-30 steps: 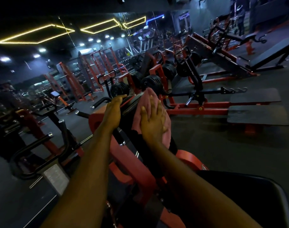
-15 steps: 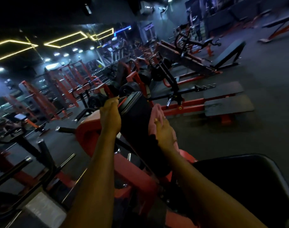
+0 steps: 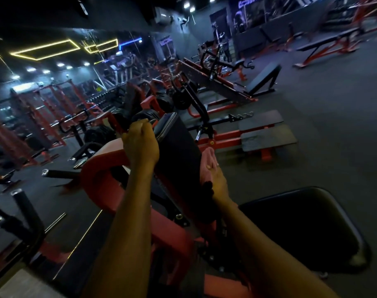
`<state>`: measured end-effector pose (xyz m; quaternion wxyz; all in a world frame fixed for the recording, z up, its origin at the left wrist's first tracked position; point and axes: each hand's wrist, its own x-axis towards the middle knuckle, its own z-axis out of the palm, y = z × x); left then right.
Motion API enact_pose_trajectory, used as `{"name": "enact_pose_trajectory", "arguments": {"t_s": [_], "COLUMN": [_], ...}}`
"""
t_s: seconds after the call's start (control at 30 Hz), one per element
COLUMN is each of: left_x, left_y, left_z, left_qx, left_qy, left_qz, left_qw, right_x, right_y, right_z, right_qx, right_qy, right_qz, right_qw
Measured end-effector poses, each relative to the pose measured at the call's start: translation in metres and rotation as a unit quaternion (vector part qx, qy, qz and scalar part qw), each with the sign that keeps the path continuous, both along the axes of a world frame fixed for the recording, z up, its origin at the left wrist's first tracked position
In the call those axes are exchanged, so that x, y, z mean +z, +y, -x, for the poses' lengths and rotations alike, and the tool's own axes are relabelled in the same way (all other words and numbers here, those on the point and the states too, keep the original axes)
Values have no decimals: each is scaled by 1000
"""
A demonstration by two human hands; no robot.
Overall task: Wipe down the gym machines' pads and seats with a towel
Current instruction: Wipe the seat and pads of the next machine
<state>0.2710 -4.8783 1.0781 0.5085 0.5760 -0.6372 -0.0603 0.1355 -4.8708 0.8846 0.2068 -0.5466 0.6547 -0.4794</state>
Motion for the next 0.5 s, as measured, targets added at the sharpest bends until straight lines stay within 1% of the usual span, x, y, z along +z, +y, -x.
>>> {"name": "enact_pose_trajectory", "arguments": {"t_s": [0.03, 0.07, 0.1, 0.13, 0.17, 0.23, 0.27, 0.3, 0.33, 0.37, 0.4, 0.47, 0.5], "left_x": [0, 0, -1, -2, -3, -2, -2, 0, 0, 0, 1, 2, 3], "left_y": [0, -1, -2, -4, -5, -4, -3, -1, 0, 0, 1, 3, 4], "left_z": [0, -1, -1, -1, -1, -1, -1, 0, 0, 1, 0, 0, -1], "left_qx": [2, 5, 9, 13, 15, 15, 14, 14, 15, 14, 13, 12, 9], "left_qy": [-8, -17, -29, -39, -43, -34, -31, -30, -32, -34, -36, -34, -28], "left_qz": [7, 12, 16, 17, 15, 13, 13, 11, 7, 4, 2, 1, -1], "left_qw": [1000, 1000, 999, 999, 999, 999, 999, 999, 999, 999, 999, 999, 1000], "right_x": [-7, -21, -32, -38, -32, -34, -33, -25, -19, -8, 6, 29, 44], "right_y": [12, 16, 25, 27, 28, 13, 1, -7, -14, -10, -4, 10, 16], "right_z": [-8, -15, -21, -23, -20, -13, -9, -4, 0, 4, 6, 3, 1], "right_qx": [-20, -22, 3, 6, -1, 20, 32, 36, 25, -1, -11, 7, 24], "right_qy": [41, 49, 15, -1, -20, -48, -79, -134, -191, -228, -234, -222, -246], "right_qz": [24, 49, 74, 102, 102, 81, 59, 46, 19, -26, -56, -44, -13], "right_qw": [999, 997, 997, 995, 995, 995, 995, 989, 981, 973, 971, 974, 969]}}
